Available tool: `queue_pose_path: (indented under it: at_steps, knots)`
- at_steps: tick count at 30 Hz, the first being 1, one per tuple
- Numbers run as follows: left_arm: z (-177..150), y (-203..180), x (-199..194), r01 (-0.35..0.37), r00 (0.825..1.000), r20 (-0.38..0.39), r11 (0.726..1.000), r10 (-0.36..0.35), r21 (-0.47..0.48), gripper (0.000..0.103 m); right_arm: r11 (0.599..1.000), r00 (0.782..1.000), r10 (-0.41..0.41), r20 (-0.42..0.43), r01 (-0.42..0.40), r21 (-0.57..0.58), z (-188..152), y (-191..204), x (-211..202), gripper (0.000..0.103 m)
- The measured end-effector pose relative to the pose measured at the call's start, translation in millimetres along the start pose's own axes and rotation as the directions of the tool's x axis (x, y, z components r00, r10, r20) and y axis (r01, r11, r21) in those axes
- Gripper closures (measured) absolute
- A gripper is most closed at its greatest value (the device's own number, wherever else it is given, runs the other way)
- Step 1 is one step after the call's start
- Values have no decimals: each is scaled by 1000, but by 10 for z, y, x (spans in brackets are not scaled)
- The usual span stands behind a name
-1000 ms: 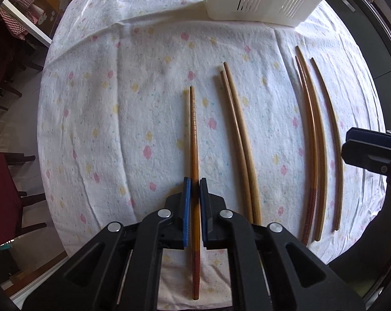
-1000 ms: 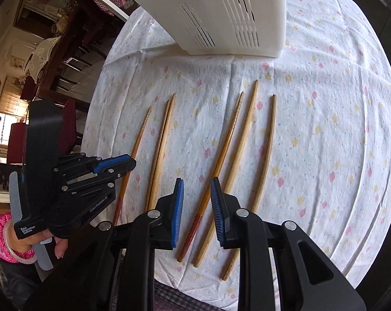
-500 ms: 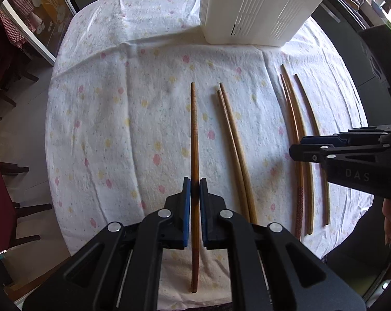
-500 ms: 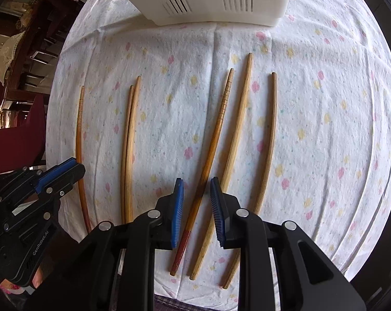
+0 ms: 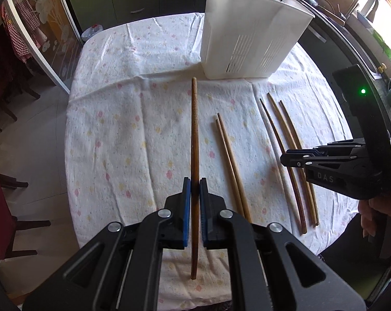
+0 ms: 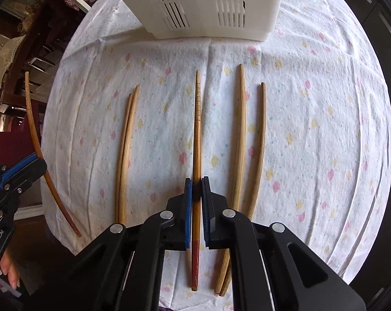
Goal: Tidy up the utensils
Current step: 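Lift the chopstick with the left gripper while the right gripper grasps another chopstick, then insert both held chopsticks upright into the white basket and open both grippers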
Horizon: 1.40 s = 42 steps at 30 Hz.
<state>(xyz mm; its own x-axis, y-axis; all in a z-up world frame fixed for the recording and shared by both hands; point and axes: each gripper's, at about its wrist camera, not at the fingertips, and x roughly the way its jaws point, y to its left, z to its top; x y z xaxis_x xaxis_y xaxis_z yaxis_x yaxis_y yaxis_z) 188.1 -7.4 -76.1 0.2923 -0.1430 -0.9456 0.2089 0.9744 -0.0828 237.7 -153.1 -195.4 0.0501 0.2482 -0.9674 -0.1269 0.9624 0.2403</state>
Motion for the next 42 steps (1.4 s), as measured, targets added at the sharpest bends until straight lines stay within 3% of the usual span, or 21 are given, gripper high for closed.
queue_pose_path:
  at_steps: [5, 9, 14, 23, 26, 28, 30, 36, 42]
  knots:
    - [83, -68, -216, 22, 998, 67, 1000, -22, 6, 96, 985, 980, 170, 102, -172, 12, -191, -157, -339, 95]
    - [236, -143, -495, 45, 988, 148, 999, -46, 13, 96, 969, 948, 241, 210, -245, -4, -348, -296, -640, 95]
    - [535, -266, -874, 64, 964, 258, 998, -68, 23, 96, 949, 909, 305, 283, -315, -9, -412, -466, -959, 95]
    - [1183, -608, -1705, 80, 884, 458, 996, -92, 46, 96, 930, 872, 355, 338, -367, -30, -501, -789, -1277, 95]
    - [1365, -710, -1864, 42, 853, 519, 998, -58, 42, 96, 924, 864, 368, 345, -383, -26, -492, -862, -1280, 95]
    - [1484, -762, -1862, 17, 843, 536, 999, -37, 41, 96, 920, 858, 374, 353, -392, -23, -493, -896, -1286, 95]
    - [1587, -795, -1769, 5, 854, 521, 999, -22, 35, 96, 916, 849, 381, 367, -401, -22, -480, -937, -1316, 95]
    - [1729, -823, -1200, -20, 911, 413, 999, 6, 29, 96, 908, 808, 389, 442, -418, -33, -395, -988, -1563, 95]
    - [1764, -739, -657, -24, 952, 304, 999, 16, 22, 96, 905, 747, 385, 542, -422, -60, -179, -959, -1992, 95]
